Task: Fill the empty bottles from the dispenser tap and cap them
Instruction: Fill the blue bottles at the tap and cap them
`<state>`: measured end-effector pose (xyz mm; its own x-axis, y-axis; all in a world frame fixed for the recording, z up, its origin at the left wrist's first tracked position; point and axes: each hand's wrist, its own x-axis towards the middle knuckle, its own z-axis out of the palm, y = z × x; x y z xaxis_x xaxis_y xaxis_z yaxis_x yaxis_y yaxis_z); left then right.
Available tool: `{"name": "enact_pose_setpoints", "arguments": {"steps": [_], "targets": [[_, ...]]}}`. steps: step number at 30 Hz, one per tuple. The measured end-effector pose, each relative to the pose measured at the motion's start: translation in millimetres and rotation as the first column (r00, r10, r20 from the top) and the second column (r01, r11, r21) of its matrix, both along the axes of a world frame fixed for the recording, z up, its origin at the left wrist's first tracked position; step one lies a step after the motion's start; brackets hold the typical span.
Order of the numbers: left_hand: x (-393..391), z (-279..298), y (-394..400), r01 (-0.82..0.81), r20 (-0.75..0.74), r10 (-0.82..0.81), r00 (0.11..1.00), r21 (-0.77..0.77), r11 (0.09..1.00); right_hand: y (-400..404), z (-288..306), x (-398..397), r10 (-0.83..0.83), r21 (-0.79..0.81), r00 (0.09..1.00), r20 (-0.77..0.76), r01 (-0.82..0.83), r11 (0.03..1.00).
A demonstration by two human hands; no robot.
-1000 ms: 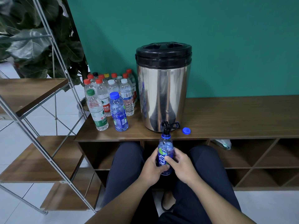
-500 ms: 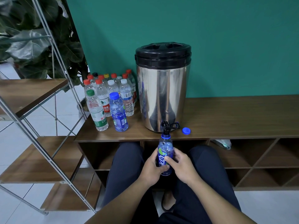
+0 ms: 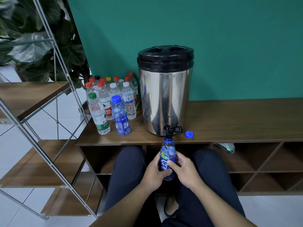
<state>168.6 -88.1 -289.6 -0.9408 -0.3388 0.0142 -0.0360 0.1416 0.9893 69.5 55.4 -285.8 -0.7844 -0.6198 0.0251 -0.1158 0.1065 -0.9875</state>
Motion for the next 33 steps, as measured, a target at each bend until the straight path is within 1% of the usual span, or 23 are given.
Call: {"name": "enact_pose_setpoints", "arguments": {"steps": [25, 33], "targets": [[-0.7, -3.1, -1.2, -0.007, -0.002, 0.007, 1.000, -0.025, 1.000, -0.4, -3.3, -1.1, 0.004, -0.011, 1.000, -0.008, -0.004, 1.000], [0.0, -1.9, -0.9, 0.001, -0.007, -0.001, 1.000, -0.002, 1.000, -0.2, -1.8, -0.5, -0.006, -0.005, 1.000, -0.012, 0.006, 1.000]]}}
